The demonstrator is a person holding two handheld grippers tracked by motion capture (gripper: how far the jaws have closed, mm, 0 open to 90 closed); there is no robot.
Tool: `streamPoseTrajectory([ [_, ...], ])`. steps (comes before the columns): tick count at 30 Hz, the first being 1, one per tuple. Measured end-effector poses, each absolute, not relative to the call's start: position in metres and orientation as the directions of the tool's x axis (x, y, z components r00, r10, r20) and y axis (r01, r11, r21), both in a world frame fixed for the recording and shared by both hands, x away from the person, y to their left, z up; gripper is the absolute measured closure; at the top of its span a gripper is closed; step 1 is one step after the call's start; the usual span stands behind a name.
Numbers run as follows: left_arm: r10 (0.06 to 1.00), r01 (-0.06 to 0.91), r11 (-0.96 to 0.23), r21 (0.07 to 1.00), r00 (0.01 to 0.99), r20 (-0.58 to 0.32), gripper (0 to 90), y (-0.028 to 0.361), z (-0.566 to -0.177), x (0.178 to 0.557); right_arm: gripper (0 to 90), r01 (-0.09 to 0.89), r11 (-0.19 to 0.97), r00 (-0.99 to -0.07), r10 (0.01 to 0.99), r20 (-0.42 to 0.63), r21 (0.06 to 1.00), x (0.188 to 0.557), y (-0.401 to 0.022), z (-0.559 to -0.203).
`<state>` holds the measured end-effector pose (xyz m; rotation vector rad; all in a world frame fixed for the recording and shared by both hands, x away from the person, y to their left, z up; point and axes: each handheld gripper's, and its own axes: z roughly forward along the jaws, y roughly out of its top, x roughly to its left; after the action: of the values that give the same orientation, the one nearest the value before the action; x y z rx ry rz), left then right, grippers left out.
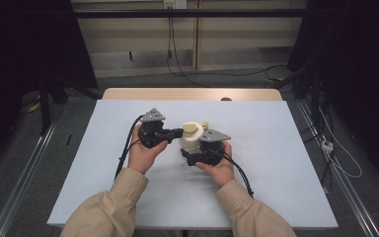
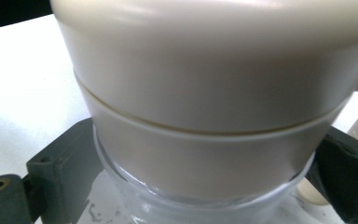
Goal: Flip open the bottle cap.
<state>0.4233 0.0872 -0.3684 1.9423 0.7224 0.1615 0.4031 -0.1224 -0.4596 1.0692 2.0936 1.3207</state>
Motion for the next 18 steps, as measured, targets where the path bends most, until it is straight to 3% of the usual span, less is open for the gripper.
streamPoseTrajectory([
  [18,0.554,0.411,-0.307,0.859,0.81,-0.19,90.0,0.0822,-0.3648,0.4271,5.0,0.375,0.246,-0.603,0.797,0.033,0.894,0.403,-0.1222,-0.4595],
])
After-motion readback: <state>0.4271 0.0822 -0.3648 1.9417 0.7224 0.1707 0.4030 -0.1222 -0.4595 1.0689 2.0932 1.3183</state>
